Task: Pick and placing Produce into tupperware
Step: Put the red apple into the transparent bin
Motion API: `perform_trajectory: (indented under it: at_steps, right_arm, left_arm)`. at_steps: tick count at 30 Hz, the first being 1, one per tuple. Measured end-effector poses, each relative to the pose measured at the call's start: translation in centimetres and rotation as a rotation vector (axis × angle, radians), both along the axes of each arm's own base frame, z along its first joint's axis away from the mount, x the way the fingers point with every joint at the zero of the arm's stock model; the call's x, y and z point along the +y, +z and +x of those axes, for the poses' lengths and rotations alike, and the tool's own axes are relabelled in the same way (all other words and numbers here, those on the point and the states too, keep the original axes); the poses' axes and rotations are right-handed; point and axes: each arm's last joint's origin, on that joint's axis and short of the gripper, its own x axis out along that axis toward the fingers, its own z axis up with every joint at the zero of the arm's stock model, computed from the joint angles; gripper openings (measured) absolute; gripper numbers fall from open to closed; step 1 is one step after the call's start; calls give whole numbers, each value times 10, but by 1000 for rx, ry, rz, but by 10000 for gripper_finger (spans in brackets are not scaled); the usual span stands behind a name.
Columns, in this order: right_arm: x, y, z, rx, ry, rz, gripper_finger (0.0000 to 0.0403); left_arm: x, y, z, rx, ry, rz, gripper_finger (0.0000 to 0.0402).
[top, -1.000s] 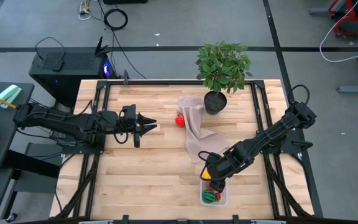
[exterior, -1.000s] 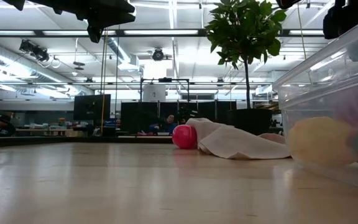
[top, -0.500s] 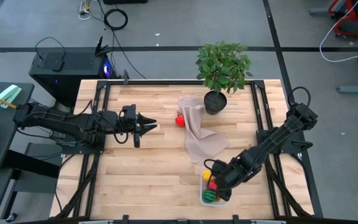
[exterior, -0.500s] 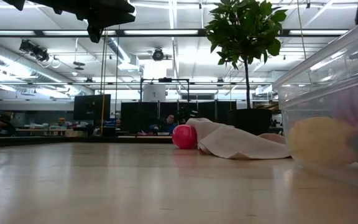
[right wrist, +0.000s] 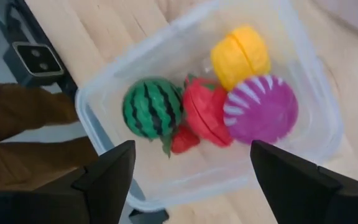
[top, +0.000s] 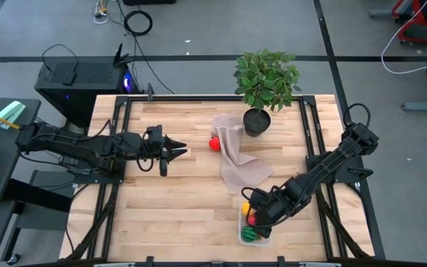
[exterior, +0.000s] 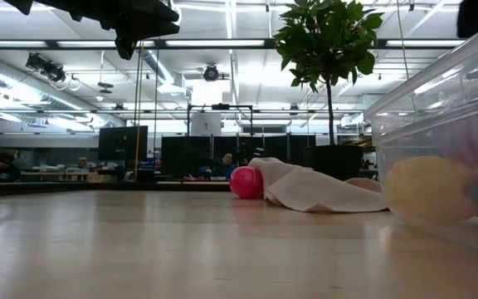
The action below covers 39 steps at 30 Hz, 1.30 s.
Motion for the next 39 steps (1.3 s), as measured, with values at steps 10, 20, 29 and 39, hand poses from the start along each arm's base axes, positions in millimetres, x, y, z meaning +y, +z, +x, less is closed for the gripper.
perform_trajectory:
  at_steps: [10,20,29,39]
  right_arm:
    - [-9,2,13,-70,25,-5,320]
    - [-77,9,62,-269,164,-24,320]
    - [-124,41,101,-386,380,-195,320]
    - [-143,-8,166,-22,489,-387,320]
  left_arm:
    - [0,-1,0,4,3,-19,107]
    - [0,-2,0,13,3,-18,107]
    - [0,-5,-1,42,9,-43,107]
    - [0,-8,-2,66,15,-69,107]
